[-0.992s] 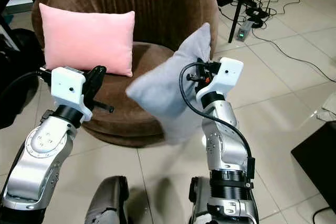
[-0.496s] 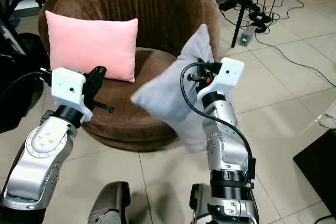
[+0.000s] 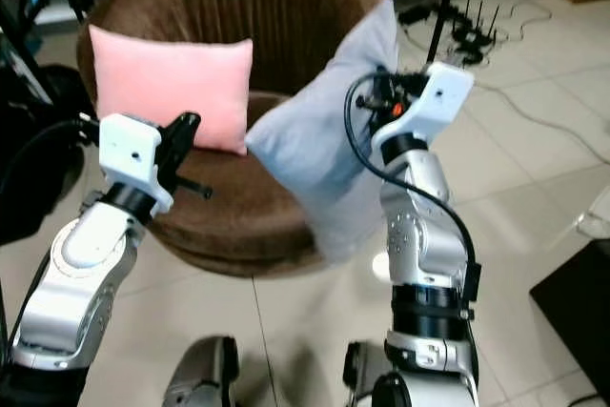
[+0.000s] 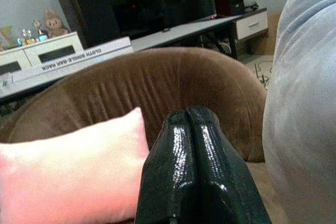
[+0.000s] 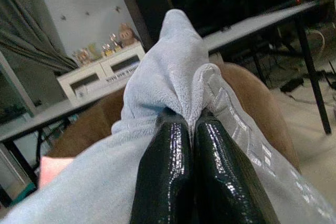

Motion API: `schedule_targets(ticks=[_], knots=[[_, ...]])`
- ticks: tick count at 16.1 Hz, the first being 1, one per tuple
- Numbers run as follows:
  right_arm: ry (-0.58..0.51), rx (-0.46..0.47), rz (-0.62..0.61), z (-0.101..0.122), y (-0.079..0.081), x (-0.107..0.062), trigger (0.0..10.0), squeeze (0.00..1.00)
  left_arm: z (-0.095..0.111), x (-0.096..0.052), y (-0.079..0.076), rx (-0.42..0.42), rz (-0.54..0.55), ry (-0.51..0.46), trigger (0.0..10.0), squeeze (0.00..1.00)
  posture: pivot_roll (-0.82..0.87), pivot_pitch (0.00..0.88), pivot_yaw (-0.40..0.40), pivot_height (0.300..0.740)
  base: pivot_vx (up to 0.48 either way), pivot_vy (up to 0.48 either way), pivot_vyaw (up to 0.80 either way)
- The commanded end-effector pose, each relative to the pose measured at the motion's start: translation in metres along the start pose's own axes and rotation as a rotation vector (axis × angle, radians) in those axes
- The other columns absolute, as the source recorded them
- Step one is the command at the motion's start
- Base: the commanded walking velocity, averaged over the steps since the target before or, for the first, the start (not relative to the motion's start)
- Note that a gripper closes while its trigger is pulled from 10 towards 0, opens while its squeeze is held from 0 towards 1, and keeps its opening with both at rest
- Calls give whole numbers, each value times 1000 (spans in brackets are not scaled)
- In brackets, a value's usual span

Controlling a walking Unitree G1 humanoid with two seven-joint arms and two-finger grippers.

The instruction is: Move the pillow to the sofa from floor

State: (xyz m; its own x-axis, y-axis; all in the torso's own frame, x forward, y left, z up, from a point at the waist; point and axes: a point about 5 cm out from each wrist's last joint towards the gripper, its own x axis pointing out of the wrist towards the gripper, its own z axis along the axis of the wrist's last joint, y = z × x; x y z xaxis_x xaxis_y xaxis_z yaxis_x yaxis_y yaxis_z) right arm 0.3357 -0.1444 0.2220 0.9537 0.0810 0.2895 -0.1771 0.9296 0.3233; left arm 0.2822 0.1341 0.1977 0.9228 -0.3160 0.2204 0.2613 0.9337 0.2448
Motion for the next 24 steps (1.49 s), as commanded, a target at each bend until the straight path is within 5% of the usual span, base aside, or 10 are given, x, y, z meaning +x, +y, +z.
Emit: schedule_targets(ticks=[1,7,14,24], knots=[[8,-6,18,-3,2,-3,10000,0,-1,1,-1,-1,-12,-1,10000,0,54,0,46,682,0,0,0],[79,-11,31,-21,0,-12,10000,0,-11,-4,1,5,-16,32,10000,0,57,0,47,682,0,0,0],[177,-10,49,-45,1,-27,10000,0,-31,-12,0,-42,5,93,10000,0,51,0,53,740,0,0,0],[388,-56,-55,-113,-38,-66,10000,0,-80,-41,-10,-22,-1,171,10000,0,58,7,39,740,0,0,0]])
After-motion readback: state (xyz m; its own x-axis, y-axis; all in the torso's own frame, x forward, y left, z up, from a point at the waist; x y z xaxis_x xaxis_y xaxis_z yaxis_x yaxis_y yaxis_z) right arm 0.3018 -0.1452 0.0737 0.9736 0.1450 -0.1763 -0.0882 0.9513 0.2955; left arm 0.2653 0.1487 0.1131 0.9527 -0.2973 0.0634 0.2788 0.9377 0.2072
